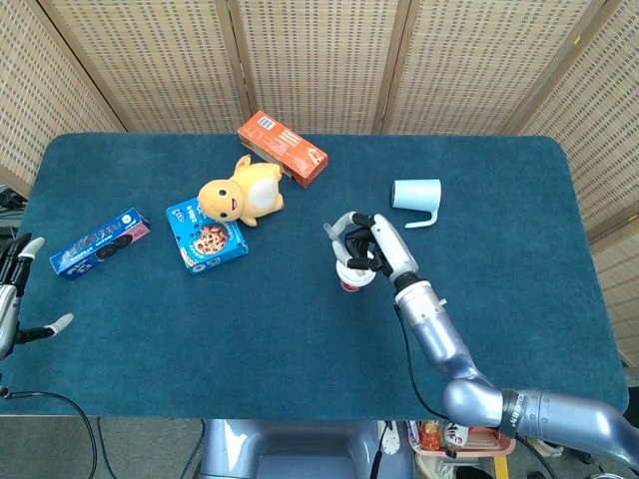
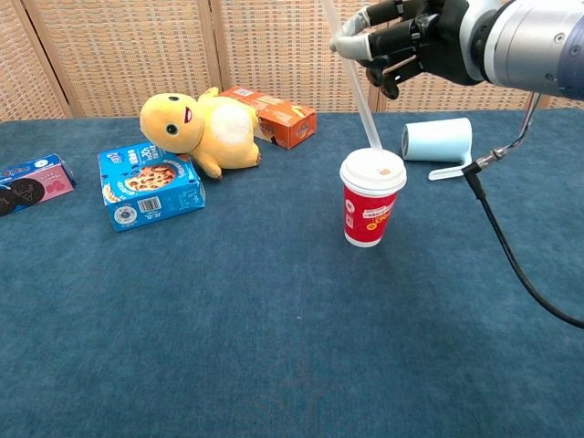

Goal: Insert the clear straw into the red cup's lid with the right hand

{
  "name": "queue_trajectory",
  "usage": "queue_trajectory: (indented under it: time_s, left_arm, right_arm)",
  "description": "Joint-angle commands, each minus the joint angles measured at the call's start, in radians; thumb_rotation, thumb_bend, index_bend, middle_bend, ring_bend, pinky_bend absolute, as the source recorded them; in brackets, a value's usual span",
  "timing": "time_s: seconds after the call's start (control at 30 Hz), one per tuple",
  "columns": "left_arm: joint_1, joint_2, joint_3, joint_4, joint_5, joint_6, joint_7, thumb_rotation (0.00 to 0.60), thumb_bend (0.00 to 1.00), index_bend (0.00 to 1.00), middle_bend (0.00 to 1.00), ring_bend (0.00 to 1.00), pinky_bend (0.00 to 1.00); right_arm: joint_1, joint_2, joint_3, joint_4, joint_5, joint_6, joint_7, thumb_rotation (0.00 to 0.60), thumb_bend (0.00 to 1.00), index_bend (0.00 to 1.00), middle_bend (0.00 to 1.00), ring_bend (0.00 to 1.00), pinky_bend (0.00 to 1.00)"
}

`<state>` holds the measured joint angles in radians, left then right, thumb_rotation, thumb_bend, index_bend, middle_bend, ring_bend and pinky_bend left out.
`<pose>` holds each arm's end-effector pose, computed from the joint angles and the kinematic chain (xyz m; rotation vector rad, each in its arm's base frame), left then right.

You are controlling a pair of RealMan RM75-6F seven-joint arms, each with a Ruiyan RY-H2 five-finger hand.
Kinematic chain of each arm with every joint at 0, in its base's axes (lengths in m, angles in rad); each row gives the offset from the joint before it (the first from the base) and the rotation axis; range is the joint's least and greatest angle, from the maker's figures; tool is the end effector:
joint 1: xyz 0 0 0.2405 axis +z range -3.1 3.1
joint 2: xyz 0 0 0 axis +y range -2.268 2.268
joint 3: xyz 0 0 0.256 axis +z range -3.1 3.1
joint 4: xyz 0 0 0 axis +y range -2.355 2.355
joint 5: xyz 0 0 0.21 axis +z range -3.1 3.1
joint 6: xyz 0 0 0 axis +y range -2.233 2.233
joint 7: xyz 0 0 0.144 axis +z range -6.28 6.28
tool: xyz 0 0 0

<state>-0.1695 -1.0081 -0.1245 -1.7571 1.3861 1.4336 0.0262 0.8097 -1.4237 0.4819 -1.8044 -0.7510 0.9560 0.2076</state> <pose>-0.2823 0.2185 0.1893 -1.3358 -0.8939 -0.9533 -0.0552 -0.3660 0.0498 1.2890 -1.8367 1.5623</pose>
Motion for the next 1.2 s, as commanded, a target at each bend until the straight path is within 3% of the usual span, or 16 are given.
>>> queue_trajectory:
  time_s: [0.03, 0.53, 0.93, 1.2]
  left_arm:
    - [0.000, 0.000, 0.000, 0.001, 0.000, 0.001, 0.000, 0.600, 0.00, 0.00, 0.00, 0.00, 0.00]
    - [-0.002, 0.000, -0.001, 0.001, -0.002, -0.002, -0.004, 0.600, 0.00, 0.00, 0.00, 0.00, 0.00]
    - [-0.007, -0.002, -0.001, 0.001, -0.005, -0.012, -0.003, 0.600, 0.00, 0.00, 0.00, 0.00, 0.00]
    - [-0.009, -0.002, 0.000, -0.001, -0.006, -0.015, 0.000, 0.600, 0.00, 0.00, 0.00, 0.00, 0.00]
  right_arm:
    - [0.000, -0.002, -0.002, 0.004, 0.001, -0.002, -0.001, 0.600, 0.56, 0.71, 0.90, 0.75, 0.76]
    - [-0.003, -0.027, -0.021, 0.040, -0.016, -0.015, 0.009, 0.600, 0.56, 0.71, 0.90, 0.75, 0.76]
    - [-0.030, -0.054, -0.053, 0.119, -0.120, -0.061, 0.084, 0.600, 0.56, 0.71, 0.88, 0.75, 0.75]
    - [-0.048, -0.051, -0.073, 0.150, -0.185, -0.096, 0.131, 0.600, 0.56, 0.71, 0.83, 0.67, 0.69]
